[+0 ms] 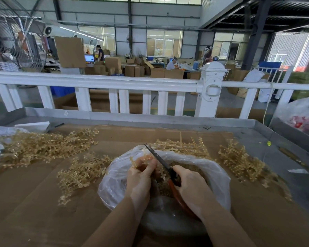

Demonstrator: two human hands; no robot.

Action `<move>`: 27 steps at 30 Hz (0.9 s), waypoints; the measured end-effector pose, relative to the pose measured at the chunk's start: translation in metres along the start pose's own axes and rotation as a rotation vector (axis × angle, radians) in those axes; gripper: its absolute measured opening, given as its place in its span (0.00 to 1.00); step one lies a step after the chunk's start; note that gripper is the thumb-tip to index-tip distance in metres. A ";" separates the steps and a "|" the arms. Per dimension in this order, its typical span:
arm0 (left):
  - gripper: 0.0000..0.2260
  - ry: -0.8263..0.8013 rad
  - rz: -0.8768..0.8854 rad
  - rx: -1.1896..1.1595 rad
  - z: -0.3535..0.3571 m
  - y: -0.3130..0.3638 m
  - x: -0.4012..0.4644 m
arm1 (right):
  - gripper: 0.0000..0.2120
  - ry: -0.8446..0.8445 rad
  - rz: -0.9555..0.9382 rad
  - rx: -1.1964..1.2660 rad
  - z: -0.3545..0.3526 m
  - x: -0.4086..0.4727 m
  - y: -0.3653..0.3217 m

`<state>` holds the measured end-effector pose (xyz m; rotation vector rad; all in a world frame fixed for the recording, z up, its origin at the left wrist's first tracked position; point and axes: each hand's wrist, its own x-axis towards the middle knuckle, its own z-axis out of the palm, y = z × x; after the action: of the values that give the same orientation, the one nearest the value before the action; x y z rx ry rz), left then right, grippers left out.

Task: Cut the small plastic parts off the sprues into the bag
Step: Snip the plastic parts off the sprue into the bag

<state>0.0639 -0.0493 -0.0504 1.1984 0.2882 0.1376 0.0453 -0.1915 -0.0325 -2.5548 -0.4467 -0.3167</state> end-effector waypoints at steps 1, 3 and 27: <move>0.10 -0.010 0.010 0.004 0.000 0.001 0.000 | 0.12 0.000 0.006 -0.006 0.000 0.000 0.000; 0.07 -0.023 0.009 -0.005 0.000 0.002 0.000 | 0.13 0.000 0.013 -0.015 0.000 0.001 -0.001; 0.08 -0.140 -0.102 -0.420 -0.007 0.002 0.004 | 0.18 0.177 0.047 -0.115 0.023 -0.009 -0.006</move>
<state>0.0652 -0.0413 -0.0518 0.7703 0.1848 0.0221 0.0380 -0.1767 -0.0513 -2.6146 -0.3090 -0.5609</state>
